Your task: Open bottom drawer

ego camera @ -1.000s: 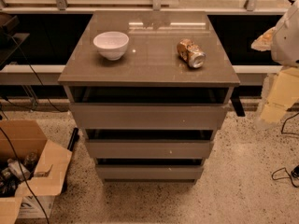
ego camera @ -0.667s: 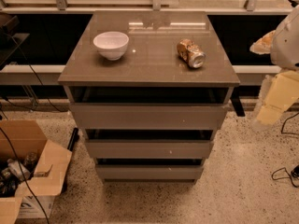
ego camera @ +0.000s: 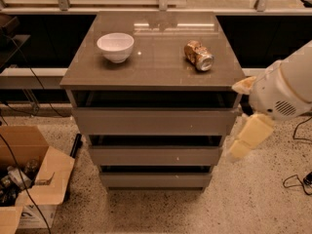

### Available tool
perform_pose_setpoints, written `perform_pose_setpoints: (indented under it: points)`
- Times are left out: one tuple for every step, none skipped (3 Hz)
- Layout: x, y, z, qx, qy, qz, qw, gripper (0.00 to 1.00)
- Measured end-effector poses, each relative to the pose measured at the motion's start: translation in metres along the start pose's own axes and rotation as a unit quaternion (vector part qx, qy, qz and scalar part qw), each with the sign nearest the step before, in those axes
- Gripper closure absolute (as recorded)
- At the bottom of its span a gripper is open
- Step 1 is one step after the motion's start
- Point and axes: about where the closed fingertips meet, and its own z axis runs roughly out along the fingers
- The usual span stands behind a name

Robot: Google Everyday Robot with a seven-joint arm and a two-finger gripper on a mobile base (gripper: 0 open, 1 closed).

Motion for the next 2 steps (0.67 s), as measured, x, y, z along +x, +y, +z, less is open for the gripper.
perform_pose_setpoints:
  points:
    - [-0.001, -0.003, 0.064, -0.038, -0.064, 0.027, 0.9968, 0.00]
    - [0.008, -0.013, 0.126, -0.090, -0.100, 0.050, 0.9896, 0.00]
